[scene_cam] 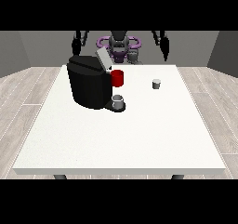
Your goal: Insert the coffee pod into the coffee machine and close the lid
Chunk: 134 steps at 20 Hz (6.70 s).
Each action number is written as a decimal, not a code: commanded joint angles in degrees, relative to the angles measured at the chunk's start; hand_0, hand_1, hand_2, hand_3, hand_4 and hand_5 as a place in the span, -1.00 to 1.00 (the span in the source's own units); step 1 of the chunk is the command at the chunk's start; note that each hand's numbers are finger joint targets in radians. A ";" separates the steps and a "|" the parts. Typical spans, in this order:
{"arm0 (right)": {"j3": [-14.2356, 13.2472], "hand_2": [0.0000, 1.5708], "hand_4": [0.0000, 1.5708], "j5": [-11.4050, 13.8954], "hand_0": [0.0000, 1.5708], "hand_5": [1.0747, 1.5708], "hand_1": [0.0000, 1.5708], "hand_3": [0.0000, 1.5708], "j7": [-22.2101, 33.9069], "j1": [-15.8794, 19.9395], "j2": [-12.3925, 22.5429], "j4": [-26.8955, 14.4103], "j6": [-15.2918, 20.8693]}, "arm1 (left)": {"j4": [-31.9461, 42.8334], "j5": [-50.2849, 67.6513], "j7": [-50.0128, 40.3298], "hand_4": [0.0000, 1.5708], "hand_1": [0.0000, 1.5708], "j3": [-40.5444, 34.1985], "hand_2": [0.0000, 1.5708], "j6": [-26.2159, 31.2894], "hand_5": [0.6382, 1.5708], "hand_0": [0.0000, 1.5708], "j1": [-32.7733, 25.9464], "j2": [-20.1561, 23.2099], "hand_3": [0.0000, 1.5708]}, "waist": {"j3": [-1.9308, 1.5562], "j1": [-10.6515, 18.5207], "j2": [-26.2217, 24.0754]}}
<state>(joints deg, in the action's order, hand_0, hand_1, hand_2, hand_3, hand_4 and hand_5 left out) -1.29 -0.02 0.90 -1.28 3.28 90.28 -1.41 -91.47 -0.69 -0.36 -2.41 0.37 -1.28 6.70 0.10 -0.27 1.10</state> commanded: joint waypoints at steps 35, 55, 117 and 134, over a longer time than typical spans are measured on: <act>1.53 -1.00 -0.54 -0.08 -1.00 1.00 -1.00 -1.00 -4.64 5.94 -3.20 0.01 9.02 | 38.02 -10.26 12.55 -1.00 -1.00 -6.97 -1.00 10.08 1.00 -1.00 19.31 16.06 -1.00 | -0.07 -6.95 7.98; -1.16 -1.00 -0.45 1.25 -1.00 1.00 -1.00 -1.00 -1.81 12.94 -0.63 -8.52 9.33 | 50.88 -25.43 13.82 -1.00 -0.28 -1.13 -0.11 2.98 1.00 -0.28 28.04 17.43 -0.47 | -0.07 -7.16 8.60; 0.46 -1.00 -0.35 -0.22 -1.00 1.00 -1.00 -1.00 -5.00 19.67 -2.00 -12.90 10.26 | 53.59 -33.97 8.13 -0.34 0.64 -5.61 0.71 7.29 1.00 0.64 64.89 19.66 0.62 | -0.10 -16.61 11.51; -0.03 -1.00 -0.33 -0.97 -1.00 1.00 -1.00 -1.00 -1.94 20.09 -1.51 -10.92 10.86 | 55.93 -35.24 5.46 -0.35 0.56 -5.40 0.63 9.10 1.00 0.56 68.61 18.48 0.54 | -0.10 -17.29 11.62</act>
<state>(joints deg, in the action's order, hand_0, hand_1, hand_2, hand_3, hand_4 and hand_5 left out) -2.65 -1.69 -2.85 19.20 2.85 78.24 8.57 -36.68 -36.17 6.49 -7.47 8.16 66.09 25.53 -0.01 -16.86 13.77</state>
